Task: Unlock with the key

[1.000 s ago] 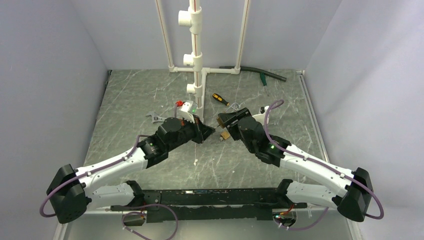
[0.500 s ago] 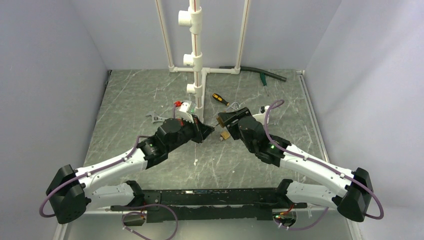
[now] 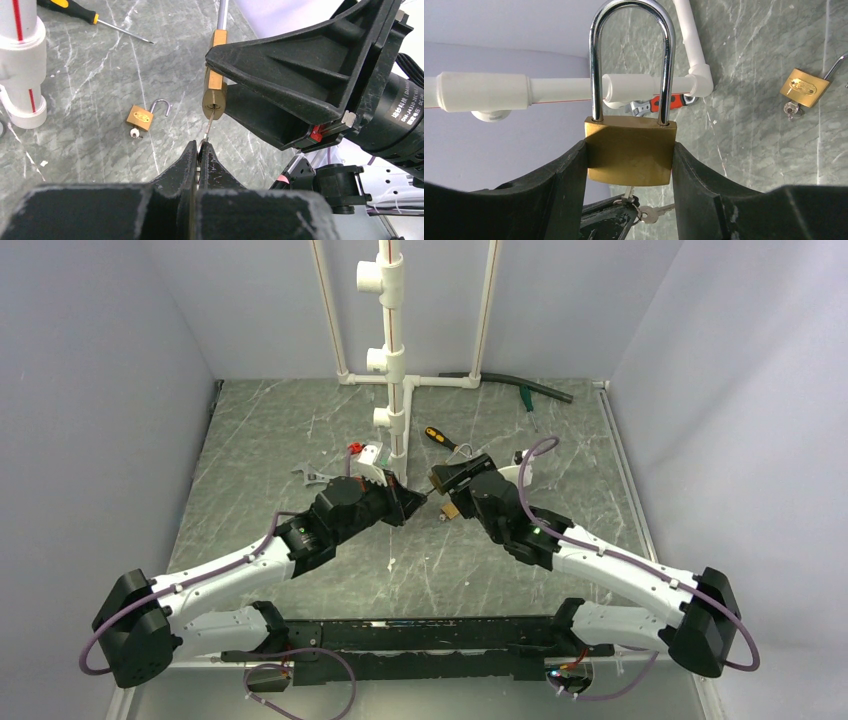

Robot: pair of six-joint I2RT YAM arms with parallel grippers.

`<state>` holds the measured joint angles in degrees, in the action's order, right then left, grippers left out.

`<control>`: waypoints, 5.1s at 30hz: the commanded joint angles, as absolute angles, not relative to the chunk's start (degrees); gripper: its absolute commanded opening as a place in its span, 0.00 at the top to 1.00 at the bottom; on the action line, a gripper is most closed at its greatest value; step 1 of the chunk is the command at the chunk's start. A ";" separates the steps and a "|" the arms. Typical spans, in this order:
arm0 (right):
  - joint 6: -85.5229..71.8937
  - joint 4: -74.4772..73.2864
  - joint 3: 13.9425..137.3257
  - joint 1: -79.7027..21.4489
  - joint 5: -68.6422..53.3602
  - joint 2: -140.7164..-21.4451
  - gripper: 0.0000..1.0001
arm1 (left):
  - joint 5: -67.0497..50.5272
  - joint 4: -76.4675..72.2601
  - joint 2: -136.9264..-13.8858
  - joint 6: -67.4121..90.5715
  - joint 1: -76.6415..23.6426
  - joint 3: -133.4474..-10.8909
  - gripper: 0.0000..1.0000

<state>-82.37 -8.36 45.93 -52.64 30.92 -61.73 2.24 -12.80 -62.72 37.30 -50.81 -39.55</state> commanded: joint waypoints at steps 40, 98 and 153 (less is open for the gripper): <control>-70.50 -1.10 51.81 -57.83 30.50 -66.37 1.00 | 11.91 -9.71 -55.46 35.08 -50.74 -40.93 1.00; -94.45 -15.23 65.65 -58.40 34.10 -69.92 1.00 | 17.48 -35.64 -60.82 36.88 -51.29 -30.15 1.00; -91.42 -23.83 65.85 -57.25 45.94 -65.86 1.00 | 10.58 -20.74 -48.99 33.83 -51.82 -30.19 1.00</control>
<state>-90.91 -25.91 61.63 -59.24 38.92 -67.48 10.17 -25.61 -51.81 35.11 -52.42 -30.09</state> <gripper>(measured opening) 0.558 0.023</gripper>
